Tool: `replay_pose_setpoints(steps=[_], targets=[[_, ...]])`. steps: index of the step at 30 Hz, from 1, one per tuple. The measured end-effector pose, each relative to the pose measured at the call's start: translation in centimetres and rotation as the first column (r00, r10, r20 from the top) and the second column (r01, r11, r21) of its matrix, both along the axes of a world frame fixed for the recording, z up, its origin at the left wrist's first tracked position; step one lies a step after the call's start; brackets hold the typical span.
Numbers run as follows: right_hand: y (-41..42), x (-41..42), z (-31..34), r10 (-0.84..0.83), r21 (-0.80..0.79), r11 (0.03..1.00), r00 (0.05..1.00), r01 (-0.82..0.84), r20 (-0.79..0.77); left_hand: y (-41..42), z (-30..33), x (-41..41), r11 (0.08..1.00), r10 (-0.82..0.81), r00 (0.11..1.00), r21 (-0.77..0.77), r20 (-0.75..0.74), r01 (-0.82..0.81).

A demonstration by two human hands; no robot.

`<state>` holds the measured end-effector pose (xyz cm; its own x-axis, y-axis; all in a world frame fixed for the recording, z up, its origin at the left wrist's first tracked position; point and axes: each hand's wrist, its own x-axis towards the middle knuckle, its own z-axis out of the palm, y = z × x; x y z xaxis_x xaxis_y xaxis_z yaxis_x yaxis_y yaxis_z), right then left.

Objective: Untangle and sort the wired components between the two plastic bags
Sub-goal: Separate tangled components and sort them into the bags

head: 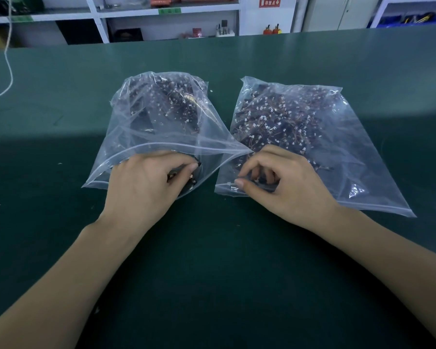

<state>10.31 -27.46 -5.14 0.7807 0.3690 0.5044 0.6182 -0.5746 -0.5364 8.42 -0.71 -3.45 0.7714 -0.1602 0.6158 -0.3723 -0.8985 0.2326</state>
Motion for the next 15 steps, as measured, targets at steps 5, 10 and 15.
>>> replay_pose_setpoints(steps=[5, 10, 15], targets=[[0.0, -0.1, 0.2, 0.019, 0.023, 1.0, 1.0, -0.019, 0.001, -0.6, -0.1, 0.0, 0.993, -0.094, 0.991, -0.069, 0.092, 0.1], [0.0, -0.3, 0.2, 0.066, 0.022, 0.998, 0.997, -0.066, 0.035, -1.9, -0.2, -0.5, 0.95, -0.219, 0.972, -0.211, 0.08, 0.232], [0.1, -0.1, 0.2, 0.097, 0.03, 0.995, 0.992, -0.1, 0.075, -3.1, -0.5, -1.0, 0.825, -0.405, 0.913, -0.451, -0.055, 0.34]])
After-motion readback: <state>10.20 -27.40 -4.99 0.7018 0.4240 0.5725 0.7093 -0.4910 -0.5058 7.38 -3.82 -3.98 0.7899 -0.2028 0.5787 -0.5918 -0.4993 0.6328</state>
